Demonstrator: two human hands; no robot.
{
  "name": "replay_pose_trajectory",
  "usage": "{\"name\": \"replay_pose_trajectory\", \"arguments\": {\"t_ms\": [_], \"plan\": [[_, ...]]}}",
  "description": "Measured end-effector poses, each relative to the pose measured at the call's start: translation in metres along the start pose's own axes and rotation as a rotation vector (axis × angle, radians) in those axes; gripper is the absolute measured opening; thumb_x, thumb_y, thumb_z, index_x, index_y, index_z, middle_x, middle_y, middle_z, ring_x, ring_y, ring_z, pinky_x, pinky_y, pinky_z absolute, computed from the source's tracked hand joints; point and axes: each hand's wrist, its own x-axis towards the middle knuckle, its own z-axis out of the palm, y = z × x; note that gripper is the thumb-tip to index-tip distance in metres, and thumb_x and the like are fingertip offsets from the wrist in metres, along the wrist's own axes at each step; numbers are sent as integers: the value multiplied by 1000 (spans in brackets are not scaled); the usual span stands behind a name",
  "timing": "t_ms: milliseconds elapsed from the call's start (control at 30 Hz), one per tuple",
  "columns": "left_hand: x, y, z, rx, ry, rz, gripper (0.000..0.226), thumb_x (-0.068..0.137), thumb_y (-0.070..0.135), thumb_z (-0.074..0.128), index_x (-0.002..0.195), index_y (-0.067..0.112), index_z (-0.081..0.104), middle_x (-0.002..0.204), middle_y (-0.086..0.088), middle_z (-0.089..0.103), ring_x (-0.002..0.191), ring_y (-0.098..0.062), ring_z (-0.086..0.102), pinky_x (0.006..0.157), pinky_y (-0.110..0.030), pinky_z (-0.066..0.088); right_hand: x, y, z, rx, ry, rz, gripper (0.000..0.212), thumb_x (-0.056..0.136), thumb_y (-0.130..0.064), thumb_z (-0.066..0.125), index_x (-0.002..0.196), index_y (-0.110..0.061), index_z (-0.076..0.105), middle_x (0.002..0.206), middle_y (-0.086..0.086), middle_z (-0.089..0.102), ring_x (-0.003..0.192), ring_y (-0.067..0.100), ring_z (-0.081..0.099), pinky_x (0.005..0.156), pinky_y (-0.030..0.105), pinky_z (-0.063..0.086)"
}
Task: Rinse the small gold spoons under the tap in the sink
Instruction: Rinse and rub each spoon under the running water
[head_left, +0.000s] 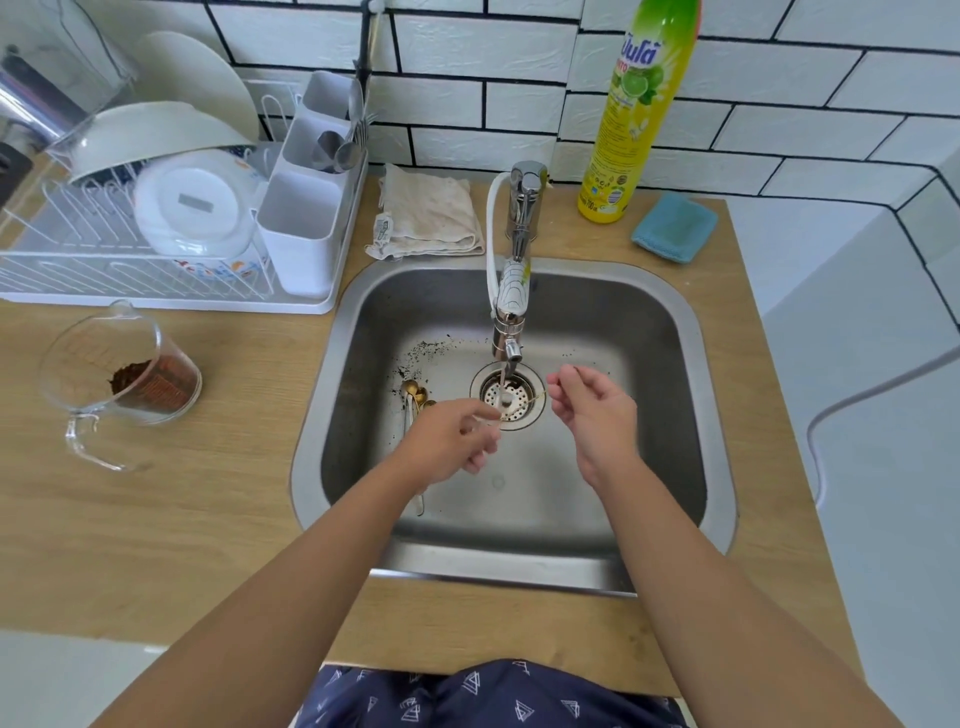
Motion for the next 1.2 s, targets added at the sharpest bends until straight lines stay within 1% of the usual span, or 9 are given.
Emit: {"name": "replay_pose_trajectory", "arguments": {"t_ms": [100,200,400,567,733,867,967,1067,1200], "plan": [[-12,-3,-15,-37,-162,-214,10,96,14,64,103,7,64,88,-11,76,60,-15,68,54,-25,55,-6,14,25,-200,-141,43,8,94,-5,70,100,-9,70,71,-2,74,62,6,65,56,16,49],[-18,-7,-31,60,-262,-334,9,95,13,65,99,5,65,90,-11,77,63,-14,71,58,-27,57,-12,24,43,-398,-294,47,9,96,-17,69,103,-11,68,76,-3,78,63,5,67,55,16,49],[-22,-11,-42,-6,-278,-325,8,96,4,61,102,2,67,97,-17,74,65,-14,68,66,-25,59,-7,22,48,-323,-294,21,24,109,-21,47,103,-14,69,86,-2,81,62,5,64,59,18,51],[-23,-8,-41,-112,-236,-282,12,97,7,62,105,2,67,95,-15,75,66,-14,68,60,-21,56,-4,19,37,-188,-319,48,20,102,-17,62,87,-14,74,81,0,76,59,4,58,60,19,50],[-21,-6,-32,-226,-145,-258,15,95,9,65,106,-1,66,92,-12,76,73,-14,72,65,-21,57,-11,24,28,-293,-450,150,10,101,-19,65,105,-13,73,93,0,81,64,1,63,61,16,51],[-21,-6,-23,-388,-141,-228,18,90,3,69,107,-1,67,92,-16,76,83,-21,74,73,-24,59,-15,23,26,-201,-344,189,14,102,-27,63,106,-20,75,102,-1,81,77,5,62,65,19,47],[-18,-4,-11,-426,-97,-203,18,88,4,72,105,1,67,85,-16,74,81,-21,74,73,-24,60,-16,22,25,-61,-361,265,20,107,-28,55,112,-19,72,111,-1,79,93,8,70,75,24,51],[-13,-3,7,-444,3,-216,25,84,6,77,101,1,59,76,-15,74,74,-22,75,65,-26,60,-18,19,29,144,-319,304,24,111,-20,45,113,-7,65,92,5,77,76,11,72,67,23,57],[-4,-12,8,-252,16,-238,41,77,18,86,101,5,54,81,-15,73,70,-22,74,66,-30,60,-7,13,24,304,-180,295,21,111,-15,43,105,-6,60,74,3,62,52,8,50,49,20,45]]}}
